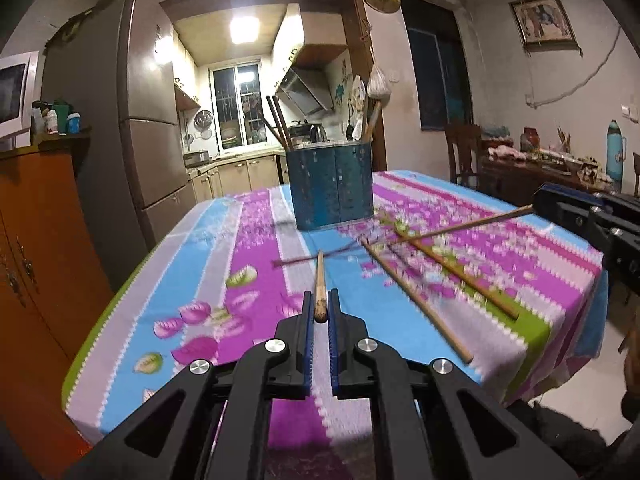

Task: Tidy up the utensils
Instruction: 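Carry the left tool's chopstick to the holder while the right tool carries its chopstick there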

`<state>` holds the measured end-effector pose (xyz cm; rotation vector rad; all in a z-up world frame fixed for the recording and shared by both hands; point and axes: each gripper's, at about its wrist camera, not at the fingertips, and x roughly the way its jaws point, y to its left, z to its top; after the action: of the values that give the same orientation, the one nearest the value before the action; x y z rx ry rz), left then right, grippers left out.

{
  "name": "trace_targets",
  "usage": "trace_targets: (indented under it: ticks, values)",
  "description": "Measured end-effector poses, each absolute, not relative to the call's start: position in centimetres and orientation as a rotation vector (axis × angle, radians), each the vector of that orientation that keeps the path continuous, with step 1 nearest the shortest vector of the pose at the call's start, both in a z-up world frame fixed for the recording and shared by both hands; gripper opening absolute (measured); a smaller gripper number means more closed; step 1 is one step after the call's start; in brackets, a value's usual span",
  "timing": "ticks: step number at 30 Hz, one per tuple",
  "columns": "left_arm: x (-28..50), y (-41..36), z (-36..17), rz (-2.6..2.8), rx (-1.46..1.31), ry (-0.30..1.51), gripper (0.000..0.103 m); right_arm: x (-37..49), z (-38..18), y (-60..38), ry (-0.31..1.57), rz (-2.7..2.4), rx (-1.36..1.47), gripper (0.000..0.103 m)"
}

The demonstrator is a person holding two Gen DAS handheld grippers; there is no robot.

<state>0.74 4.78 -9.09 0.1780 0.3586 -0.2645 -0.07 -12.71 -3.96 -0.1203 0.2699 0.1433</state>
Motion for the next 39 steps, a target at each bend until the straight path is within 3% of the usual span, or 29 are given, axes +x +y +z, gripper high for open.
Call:
trace_targets:
  ticks: [18, 39]
  values:
    - [4.1, 5.2, -0.3, -0.312, 0.083, 0.355, 0.008, 4.5, 1.9, -14.6, 0.23, 0.247, -0.087, 0.005]
    - [6.8, 3.8, 4.9, -0.334, 0.087, 0.295, 0.008, 8.4, 6.3, -15.2, 0.229, 0.351, -0.035, 0.005]
